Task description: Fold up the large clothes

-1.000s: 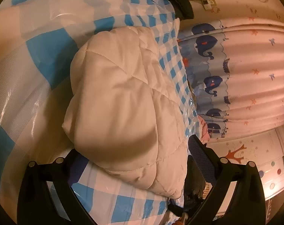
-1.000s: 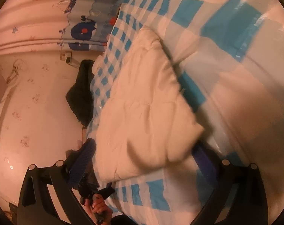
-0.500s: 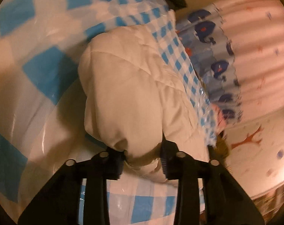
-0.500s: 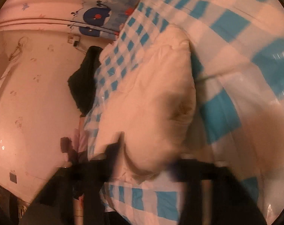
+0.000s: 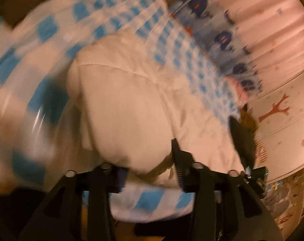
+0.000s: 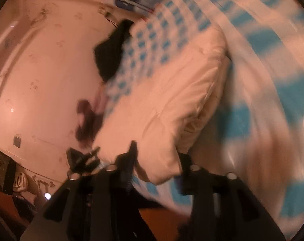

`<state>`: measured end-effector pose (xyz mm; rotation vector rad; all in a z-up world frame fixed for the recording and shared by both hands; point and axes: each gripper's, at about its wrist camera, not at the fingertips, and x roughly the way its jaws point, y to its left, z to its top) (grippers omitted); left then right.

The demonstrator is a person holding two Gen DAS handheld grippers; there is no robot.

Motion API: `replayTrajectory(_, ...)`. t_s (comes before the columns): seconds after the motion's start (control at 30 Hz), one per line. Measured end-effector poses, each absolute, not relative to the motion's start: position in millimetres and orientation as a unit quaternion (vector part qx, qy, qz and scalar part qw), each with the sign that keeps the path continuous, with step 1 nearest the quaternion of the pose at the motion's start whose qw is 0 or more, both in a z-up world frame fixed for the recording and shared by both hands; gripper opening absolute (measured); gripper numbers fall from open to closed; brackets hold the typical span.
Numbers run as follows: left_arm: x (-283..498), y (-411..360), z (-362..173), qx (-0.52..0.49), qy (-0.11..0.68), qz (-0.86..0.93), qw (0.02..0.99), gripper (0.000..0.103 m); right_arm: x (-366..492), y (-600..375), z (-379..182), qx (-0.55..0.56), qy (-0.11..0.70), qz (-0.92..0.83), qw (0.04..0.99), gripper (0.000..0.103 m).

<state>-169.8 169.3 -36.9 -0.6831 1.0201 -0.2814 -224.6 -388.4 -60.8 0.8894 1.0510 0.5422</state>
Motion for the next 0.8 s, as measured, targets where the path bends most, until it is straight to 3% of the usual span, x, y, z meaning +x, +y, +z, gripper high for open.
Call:
replayTrajectory(0.13, -180.3, 181.1, -68.8, -0.369, 0.473, -0.108, 0.793, 0.065, -228.7, -407.1, -96.1, 0.480, 0.470, 0.248, 0.698, 0.066)
replayTrajectory(0.3, -174.5, 174.2, -64.1, -0.363, 0.448, -0.087, 0.812, 0.082, -203.3, -394.8, -102.3, 0.493, 0.465, 0.266, 0.685, 0.068)
replayTrajectory(0.37, -170.2, 167.5, -60.7, -0.348, 0.444, -0.073, 0.823, 0.082, -197.5, -389.3, -100.5, 0.483, 0.461, 0.266, 0.695, 0.066)
replayTrajectory(0.4, -168.2, 163.2, -59.8, -0.336, 0.442, -0.067, 0.829, 0.082, -196.9, -388.1, -99.0, 0.477, 0.460, 0.262, 0.702, 0.053)
replayTrajectory(0.43, -167.7, 160.5, -59.3, -0.328, 0.438, -0.062, 0.835, 0.081, -198.5, -387.7, -97.6, 0.468, 0.460, 0.258, 0.709, 0.042)
replayTrajectory(0.5, -168.6, 155.0, -55.2, -0.309, 0.428, -0.065, 0.846, 0.060, -203.1, -387.1, -93.8, 0.460, 0.455, 0.258, 0.717, 0.035)
replayTrajectory(0.53, -172.1, 152.0, -51.5, -0.290, 0.424, -0.066, 0.856, 0.050, -208.8, -386.4, -89.9, 0.450, 0.454, 0.257, 0.725, 0.034)
replayTrajectory(0.6, -178.7, 144.9, -43.2, -0.261, 0.414, -0.068, 0.869, 0.043, -220.4, -383.5, -79.9, 0.436, 0.450, 0.262, 0.734, 0.033)
replayTrajectory(0.77, -201.0, 130.6, -34.4, -0.199, 0.400, -0.076, 0.891, 0.042, -243.9, -388.7, -84.8, 0.424, 0.469, 0.254, 0.731, 0.034)
replayTrajectory(0.8, -201.7, 128.5, -35.8, -0.195, 0.400, -0.075, 0.892, 0.044, -244.6, -390.7, -92.1, 0.426, 0.483, 0.250, 0.723, 0.039)
